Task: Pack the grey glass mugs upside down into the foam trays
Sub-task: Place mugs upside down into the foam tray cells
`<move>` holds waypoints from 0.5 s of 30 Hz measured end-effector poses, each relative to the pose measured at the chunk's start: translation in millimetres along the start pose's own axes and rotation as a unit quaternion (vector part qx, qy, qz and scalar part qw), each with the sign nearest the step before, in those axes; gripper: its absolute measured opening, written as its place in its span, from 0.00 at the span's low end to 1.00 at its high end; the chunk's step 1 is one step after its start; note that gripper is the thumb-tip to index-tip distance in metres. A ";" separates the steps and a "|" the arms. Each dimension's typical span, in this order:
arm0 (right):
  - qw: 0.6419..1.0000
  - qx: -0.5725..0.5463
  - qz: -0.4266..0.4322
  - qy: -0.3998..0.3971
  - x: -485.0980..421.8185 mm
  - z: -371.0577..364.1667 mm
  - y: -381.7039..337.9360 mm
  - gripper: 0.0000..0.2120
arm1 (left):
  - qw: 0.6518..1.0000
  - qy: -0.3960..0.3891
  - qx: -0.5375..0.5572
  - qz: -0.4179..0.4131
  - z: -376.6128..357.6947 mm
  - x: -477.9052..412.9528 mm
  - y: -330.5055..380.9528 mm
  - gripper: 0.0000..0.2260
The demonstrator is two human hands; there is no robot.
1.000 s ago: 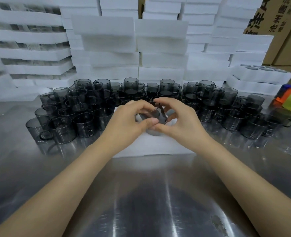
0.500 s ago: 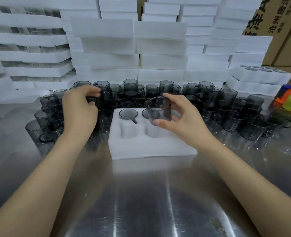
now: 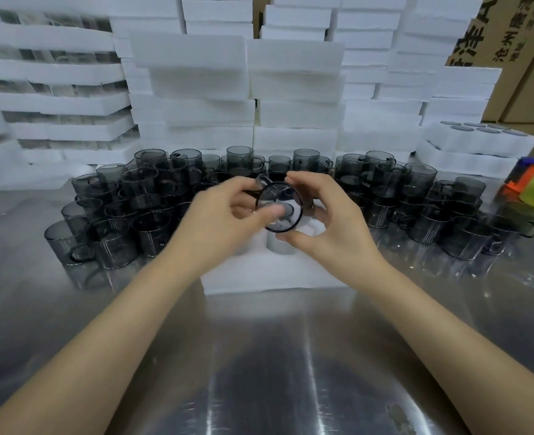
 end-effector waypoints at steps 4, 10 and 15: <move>0.997 0.006 0.053 -0.054 2.3 -8.6 -14.4 0.30 | 0.997 0.069 0.028 -0.001 0.6 3.7 -6.0 0.09; 0.997 -0.066 0.044 -0.010 1.3 -6.3 -20.1 0.17 | 0.998 0.007 -0.010 -0.067 4.4 2.0 5.5 0.07; 0.999 -0.038 0.004 0.005 0.7 -3.5 -13.7 0.16 | 0.983 -0.054 -0.129 -0.123 -12.8 5.8 18.7 0.12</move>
Point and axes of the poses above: each hand's wrist, its own x-axis away from the middle knuckle, its own z-axis out of the back of the hand, y = z × x, the point moved 8 cm from there along -x, towards the middle knuckle, and after that the axes turned 5 degrees about -y, right-handed, at the moved point
